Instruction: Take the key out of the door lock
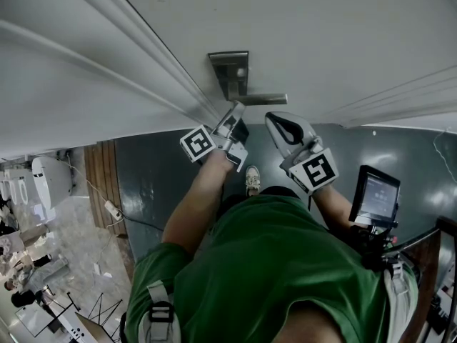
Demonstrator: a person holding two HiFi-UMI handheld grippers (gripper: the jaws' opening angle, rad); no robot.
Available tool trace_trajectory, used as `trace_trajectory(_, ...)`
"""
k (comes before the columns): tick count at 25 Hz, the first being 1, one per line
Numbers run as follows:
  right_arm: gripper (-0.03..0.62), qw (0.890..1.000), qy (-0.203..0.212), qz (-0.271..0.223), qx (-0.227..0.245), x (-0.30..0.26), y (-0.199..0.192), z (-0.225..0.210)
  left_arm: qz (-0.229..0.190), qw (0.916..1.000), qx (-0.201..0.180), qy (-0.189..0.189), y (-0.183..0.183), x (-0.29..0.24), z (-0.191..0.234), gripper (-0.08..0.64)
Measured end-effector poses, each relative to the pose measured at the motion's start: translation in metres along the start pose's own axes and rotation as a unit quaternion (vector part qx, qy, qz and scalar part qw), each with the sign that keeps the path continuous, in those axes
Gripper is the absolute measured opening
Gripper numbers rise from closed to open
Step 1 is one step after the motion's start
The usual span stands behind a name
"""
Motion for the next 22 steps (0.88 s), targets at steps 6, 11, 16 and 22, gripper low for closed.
trace_trajectory(6,0.002,1.0,-0.002,0.003,0.0,0.001,-0.001,0.0,-0.003,0.9997,0.021,-0.009,-0.001,-0.001,0.001,0.026)
trace_trajectory(11,0.002,1.0,-0.006,0.009,-0.008,0.001,0.001,0.001,-0.003,0.999,0.042,-0.012,-0.003,-0.001,0.001,0.023)
trace_trajectory(16,0.002,1.0,-0.008,0.007,-0.001,0.0,0.002,-0.004,0.0,0.9988,0.044,-0.02,-0.007,0.005,0.001,0.023)
trace_trajectory(22,0.002,1.0,-0.014,0.008,0.011,0.0,0.0,-0.009,0.002,0.9989,0.041,-0.021,-0.008,0.006,0.001,0.023)
Point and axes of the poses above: the fingertips, and each gripper's own axes: x backward along the fingers, z to its left, y out of its top, the point moved 9 cm from there along x, backward along the fingers, and after that the axes turned 5 degrees about -z, right-handed, at the moved point
